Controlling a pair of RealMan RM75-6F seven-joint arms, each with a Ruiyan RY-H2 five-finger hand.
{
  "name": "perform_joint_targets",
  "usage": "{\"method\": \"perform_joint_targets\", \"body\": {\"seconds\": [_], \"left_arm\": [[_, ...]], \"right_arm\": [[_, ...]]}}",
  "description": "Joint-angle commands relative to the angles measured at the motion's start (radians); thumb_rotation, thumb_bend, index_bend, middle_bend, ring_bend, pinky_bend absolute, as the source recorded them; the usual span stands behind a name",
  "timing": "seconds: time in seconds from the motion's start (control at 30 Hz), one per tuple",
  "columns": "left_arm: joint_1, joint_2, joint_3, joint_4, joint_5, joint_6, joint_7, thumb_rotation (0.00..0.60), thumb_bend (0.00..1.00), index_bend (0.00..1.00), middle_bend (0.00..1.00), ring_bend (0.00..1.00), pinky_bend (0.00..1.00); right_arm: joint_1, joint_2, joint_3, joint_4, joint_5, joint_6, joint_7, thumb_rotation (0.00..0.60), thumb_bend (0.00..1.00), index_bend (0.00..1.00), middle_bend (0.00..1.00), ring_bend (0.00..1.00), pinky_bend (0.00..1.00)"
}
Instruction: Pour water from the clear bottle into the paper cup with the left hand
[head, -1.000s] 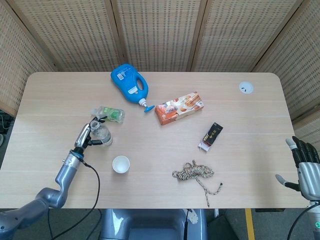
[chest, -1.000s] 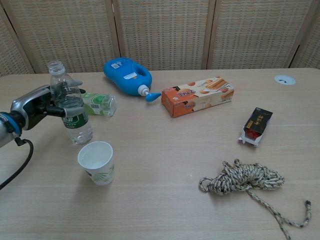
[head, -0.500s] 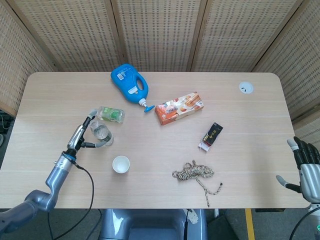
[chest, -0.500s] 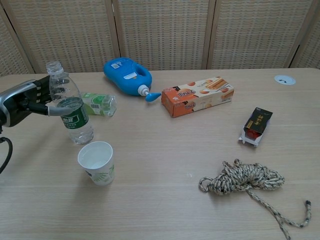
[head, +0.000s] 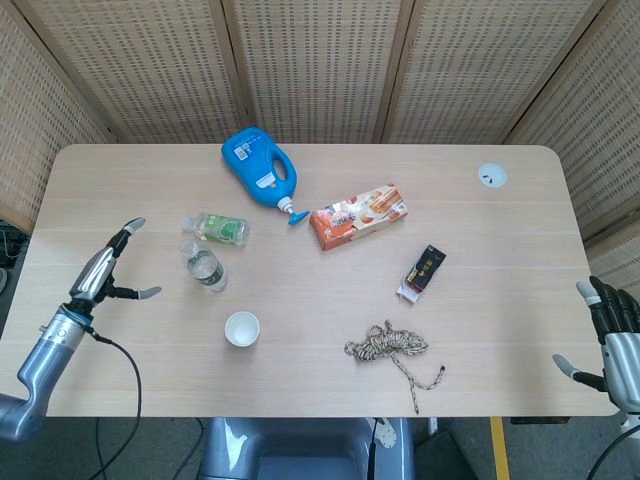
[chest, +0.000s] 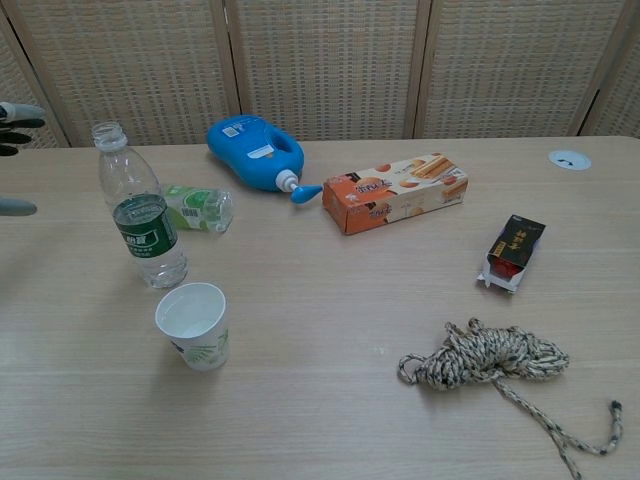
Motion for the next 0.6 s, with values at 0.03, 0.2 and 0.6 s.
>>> {"method": "perform_joint_targets", "body": {"seconds": [0.03, 0.2, 0.6], "left_arm": [[0.114, 0.113, -0.046, -0.217, -0.141, 0.176, 0.412, 0.600, 0.00, 0.00, 0.00, 0.00, 0.00], [0.194, 0.136, -0.058, -0.346, -0.175, 0.337, 0.615, 0.600, 0.00, 0.00, 0.00, 0.00, 0.00], [0.345, 0.128, 0.038, -0.541, -0.090, 0.533, 0.865, 0.600, 0.03, 0.00, 0.00, 0.00, 0.00]], "right_arm": [[0.000, 0.001, 0.002, 0.001, 0.003, 0.002, 0.003, 0.600, 0.00, 0.00, 0.00, 0.00, 0.00], [-0.003, 0.000, 0.006, 0.006, 0.006, 0.008, 0.004, 0.600, 0.00, 0.00, 0.00, 0.00, 0.00], [-0.018, -0.010, 0.006, 0.009, -0.017, 0.052, -0.050, 0.600, 0.00, 0.00, 0.00, 0.00, 0.00]]}}
